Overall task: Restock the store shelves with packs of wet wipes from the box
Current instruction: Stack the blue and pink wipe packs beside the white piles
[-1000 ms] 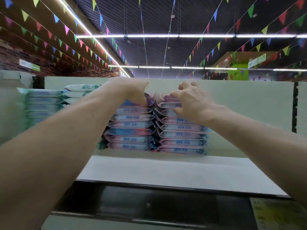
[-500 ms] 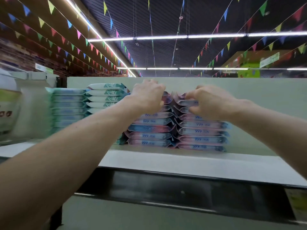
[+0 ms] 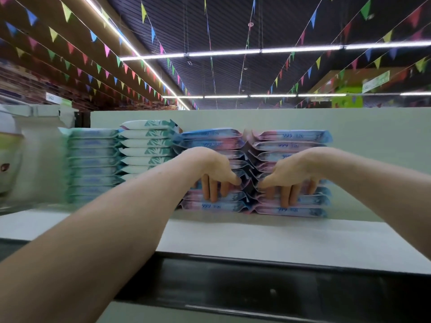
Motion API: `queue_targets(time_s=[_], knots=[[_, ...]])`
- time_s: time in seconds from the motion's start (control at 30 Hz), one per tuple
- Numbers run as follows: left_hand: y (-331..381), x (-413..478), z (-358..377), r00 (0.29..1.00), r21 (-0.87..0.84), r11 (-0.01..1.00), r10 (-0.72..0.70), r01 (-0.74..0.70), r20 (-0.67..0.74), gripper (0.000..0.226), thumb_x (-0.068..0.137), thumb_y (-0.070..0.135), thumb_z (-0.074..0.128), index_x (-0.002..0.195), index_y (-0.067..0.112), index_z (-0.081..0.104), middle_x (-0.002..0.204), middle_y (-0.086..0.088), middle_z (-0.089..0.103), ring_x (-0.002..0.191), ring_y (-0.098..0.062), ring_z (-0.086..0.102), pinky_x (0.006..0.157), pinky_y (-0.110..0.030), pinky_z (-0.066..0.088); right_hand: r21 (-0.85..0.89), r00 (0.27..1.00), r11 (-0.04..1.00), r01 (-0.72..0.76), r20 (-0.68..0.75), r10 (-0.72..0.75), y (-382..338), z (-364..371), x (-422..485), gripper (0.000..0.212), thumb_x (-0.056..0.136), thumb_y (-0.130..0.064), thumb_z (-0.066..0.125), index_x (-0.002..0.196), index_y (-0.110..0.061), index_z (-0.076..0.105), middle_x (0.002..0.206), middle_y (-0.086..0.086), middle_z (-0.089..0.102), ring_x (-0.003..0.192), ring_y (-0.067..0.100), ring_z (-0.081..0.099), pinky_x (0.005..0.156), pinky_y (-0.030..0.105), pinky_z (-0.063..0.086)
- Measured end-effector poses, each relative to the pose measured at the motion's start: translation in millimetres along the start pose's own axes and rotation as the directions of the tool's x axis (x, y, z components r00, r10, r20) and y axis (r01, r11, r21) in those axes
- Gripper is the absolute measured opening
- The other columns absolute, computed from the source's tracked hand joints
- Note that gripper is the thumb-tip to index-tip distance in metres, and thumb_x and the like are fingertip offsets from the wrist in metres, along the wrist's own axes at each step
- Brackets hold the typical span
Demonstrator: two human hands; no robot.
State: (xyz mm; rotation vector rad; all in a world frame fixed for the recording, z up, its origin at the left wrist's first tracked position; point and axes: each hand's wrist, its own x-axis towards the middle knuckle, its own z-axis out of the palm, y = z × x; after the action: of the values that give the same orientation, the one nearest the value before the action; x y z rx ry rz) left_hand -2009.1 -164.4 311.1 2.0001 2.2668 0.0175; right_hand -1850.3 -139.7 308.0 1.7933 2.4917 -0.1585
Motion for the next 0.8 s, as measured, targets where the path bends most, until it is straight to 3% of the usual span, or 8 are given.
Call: queue_targets(time_s=[0.17, 0.33, 0.47, 0.57, 0.67, 0.8], knots=[[0.6, -2.6, 0.3, 1.0, 0.006, 1.0, 0.015, -0.015, -0.016, 0.044, 0.099, 0.047, 0.041, 0.094, 0.012, 0.067, 0.096, -0.009, 0.075, 0.085, -0.022, 0.072, 0.084, -0.038, 0.05, -0.024, 1.0, 1.0, -0.004, -0.001, 0.004, -3.1, 1.6, -3.2, 0.04, 0.095, -0.058, 0.036, 0.096, -0.028, 0.063, 0.093, -0.003, 0.076, 0.093, 0.014, 0.07, 0.091, 0.04, 0.048], [2.9, -9.1, 5.7, 0.994, 0.137, 0.991, -0.008, -0.006, 0.106, 0.03, 0.098, 0.037, 0.044, 0.102, 0.015, 0.064, 0.102, -0.006, 0.074, 0.097, -0.021, 0.07, 0.082, -0.037, 0.052, -0.075, 0.999, 0.997, -0.007, 0.036, 0.01, 3.9, 2.8, -10.6, 0.04, 0.094, -0.056, 0.039, 0.104, -0.026, 0.063, 0.097, -0.004, 0.073, 0.098, 0.013, 0.067, 0.095, 0.042, 0.047], [1.2, -4.1, 13.6, 0.999, 0.082, 0.996, 0.033, -0.032, -0.008, 0.037, 0.098, 0.036, 0.043, 0.1, 0.009, 0.068, 0.094, -0.006, 0.075, 0.087, -0.02, 0.073, 0.086, -0.039, 0.053, -0.057, 1.0, 0.998, -0.009, 0.016, 0.01, 7.4, 10.2, -6.0, 0.036, 0.095, -0.056, 0.039, 0.101, -0.025, 0.057, 0.095, -0.004, 0.069, 0.103, 0.017, 0.064, 0.092, 0.041, 0.049], [-0.8, -3.7, 13.1, 1.0, 0.04, 0.999, 0.024, -0.023, -0.015, 0.042, 0.099, 0.041, 0.042, 0.097, 0.01, 0.07, 0.087, -0.004, 0.076, 0.081, -0.019, 0.073, 0.079, -0.036, 0.054, -0.065, 1.0, 0.998, -0.015, 0.02, 0.017, 5.6, 10.7, -7.7, 0.035, 0.095, -0.055, 0.039, 0.096, -0.026, 0.057, 0.093, -0.004, 0.07, 0.102, 0.017, 0.065, 0.092, 0.042, 0.05], [2.9, -9.6, 6.7, 1.0, 0.057, 0.998, 0.024, -0.025, 0.012, 0.035, 0.097, 0.039, 0.046, 0.097, 0.012, 0.068, 0.089, -0.005, 0.075, 0.084, -0.02, 0.073, 0.083, -0.038, 0.055, -0.02, 0.998, 1.0, 0.024, -0.051, -0.025, 3.6, 4.3, -15.1, 0.043, 0.095, -0.054, 0.043, 0.11, -0.019, 0.061, 0.092, -0.002, 0.071, 0.095, 0.016, 0.067, 0.089, 0.039, 0.052], [11.5, -17.7, -5.0, 0.975, 0.066, 0.996, 0.074, -0.062, -0.211, 0.031, 0.095, 0.036, 0.051, 0.097, 0.011, 0.067, 0.081, -0.003, 0.073, 0.078, -0.019, 0.072, 0.075, -0.035, 0.056, -0.045, 0.968, 0.994, 0.096, -0.228, -0.104, 2.2, -0.7, -21.4, 0.046, 0.096, -0.051, 0.043, 0.123, -0.018, 0.061, 0.096, 0.0, 0.068, 0.093, 0.018, 0.064, 0.078, 0.032, 0.056]])
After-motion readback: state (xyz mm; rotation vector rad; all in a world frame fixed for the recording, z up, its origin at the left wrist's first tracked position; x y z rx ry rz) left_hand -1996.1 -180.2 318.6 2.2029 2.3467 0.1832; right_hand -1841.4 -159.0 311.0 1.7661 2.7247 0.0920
